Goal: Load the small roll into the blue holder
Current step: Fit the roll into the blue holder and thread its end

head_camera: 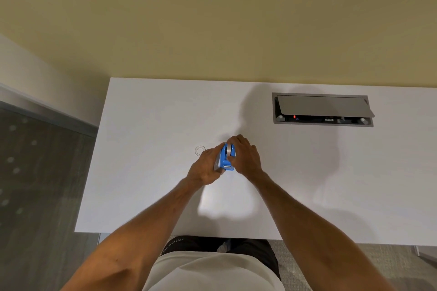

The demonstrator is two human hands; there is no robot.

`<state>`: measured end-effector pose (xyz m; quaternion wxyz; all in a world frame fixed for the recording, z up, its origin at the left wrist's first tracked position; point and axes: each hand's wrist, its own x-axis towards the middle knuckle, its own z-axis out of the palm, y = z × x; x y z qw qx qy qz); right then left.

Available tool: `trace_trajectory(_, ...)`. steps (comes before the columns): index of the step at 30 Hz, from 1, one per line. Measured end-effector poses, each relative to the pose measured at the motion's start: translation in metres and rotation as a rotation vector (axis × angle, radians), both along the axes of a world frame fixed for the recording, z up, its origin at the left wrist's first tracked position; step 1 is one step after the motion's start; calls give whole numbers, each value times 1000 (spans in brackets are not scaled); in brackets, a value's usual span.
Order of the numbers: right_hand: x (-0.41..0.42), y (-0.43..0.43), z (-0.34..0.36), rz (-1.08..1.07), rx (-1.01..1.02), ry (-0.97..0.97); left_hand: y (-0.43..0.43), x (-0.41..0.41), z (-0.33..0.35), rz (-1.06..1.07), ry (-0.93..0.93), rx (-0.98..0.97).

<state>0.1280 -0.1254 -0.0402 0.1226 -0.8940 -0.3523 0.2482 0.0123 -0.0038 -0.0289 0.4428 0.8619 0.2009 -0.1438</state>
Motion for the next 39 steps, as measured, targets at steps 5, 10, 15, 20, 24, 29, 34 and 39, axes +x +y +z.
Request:
trace_trajectory(5,1,-1,0,-6,2,10,-2,6,0,58,-15,18)
trace_trajectory(10,1,-7,1,-86,40,57,-4,17,-2,46,8,54)
trace_trajectory(15,5,-13,2,-63,82,20,-5,22,-3,37,43,99)
trace_trajectory(20,12,-10,2,44,59,-61,-5,22,-6,40,39,113)
trace_trajectory(24,17,-8,2,123,36,-118,-4,23,-8,61,25,119)
trace_trajectory(29,19,-6,1,197,17,-163,-3,25,-9,65,32,115)
trace_trajectory(34,19,-3,3,212,50,-183,-2,25,-8,94,43,103)
trace_trajectory(39,20,-3,2,182,42,-175,-4,25,-7,107,37,97)
